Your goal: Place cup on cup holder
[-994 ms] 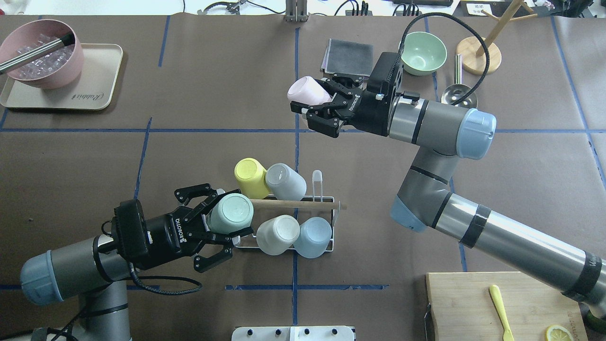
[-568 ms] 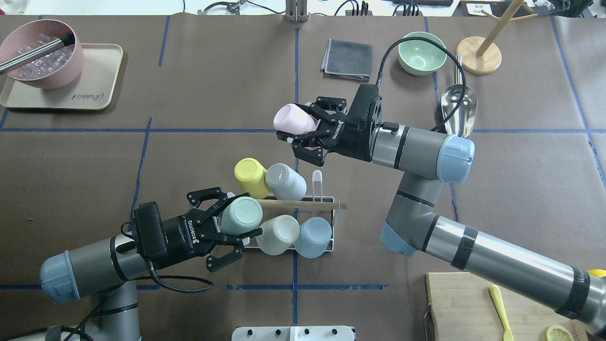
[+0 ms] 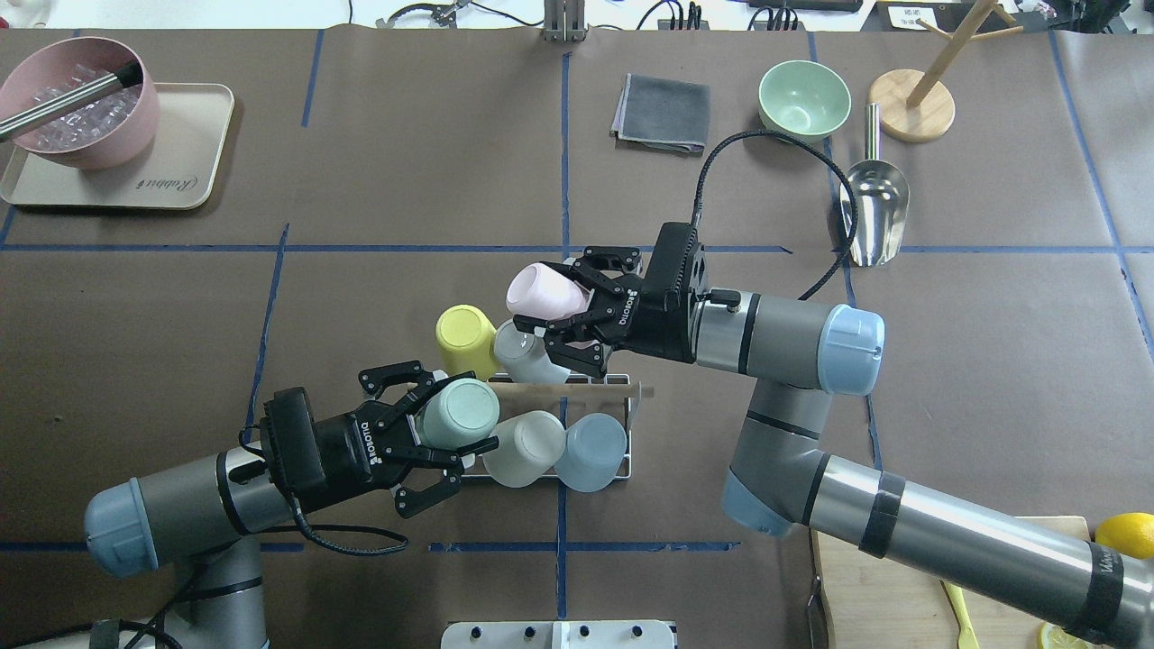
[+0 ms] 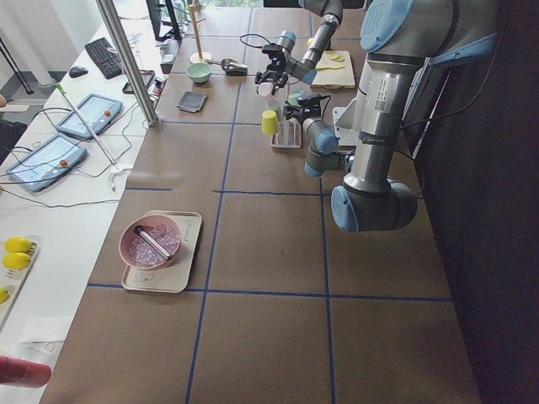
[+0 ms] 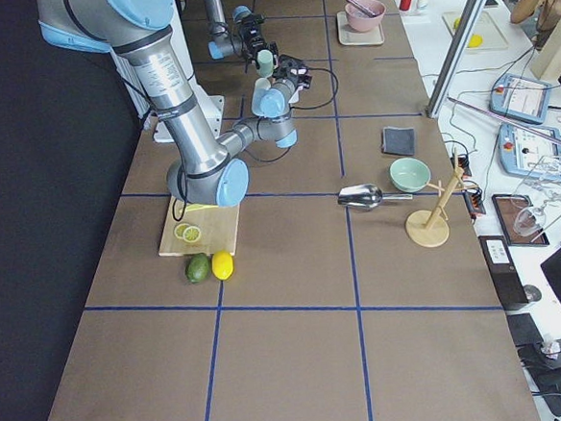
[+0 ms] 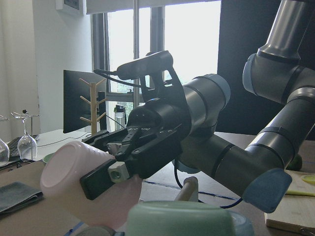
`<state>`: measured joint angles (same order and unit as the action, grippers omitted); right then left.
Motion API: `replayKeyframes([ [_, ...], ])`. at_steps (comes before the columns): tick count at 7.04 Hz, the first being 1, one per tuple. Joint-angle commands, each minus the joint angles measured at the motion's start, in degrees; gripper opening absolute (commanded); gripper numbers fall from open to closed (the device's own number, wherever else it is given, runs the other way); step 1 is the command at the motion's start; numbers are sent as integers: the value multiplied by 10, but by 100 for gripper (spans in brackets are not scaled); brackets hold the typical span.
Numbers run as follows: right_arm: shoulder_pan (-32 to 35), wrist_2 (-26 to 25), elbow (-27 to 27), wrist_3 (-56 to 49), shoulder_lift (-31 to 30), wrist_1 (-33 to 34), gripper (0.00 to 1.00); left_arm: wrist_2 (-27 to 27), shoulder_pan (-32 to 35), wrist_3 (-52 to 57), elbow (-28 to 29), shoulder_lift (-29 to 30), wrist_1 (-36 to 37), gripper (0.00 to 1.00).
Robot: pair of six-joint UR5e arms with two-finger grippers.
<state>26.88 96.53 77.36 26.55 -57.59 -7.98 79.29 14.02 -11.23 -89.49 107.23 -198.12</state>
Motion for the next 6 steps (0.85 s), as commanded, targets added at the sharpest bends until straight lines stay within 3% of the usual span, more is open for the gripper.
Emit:
replayKeyframes([
  [1, -2, 6, 33, -2, -35, 0, 0, 0, 5, 2, -4, -1, -1, 73],
  [2, -3, 6, 49, -2, -52, 0, 0, 0, 6, 2, -6, -2, -2, 100],
  [6, -17, 8, 48, -4, -55, -3, 0, 0, 7, 0, -9, -2, -8, 100],
])
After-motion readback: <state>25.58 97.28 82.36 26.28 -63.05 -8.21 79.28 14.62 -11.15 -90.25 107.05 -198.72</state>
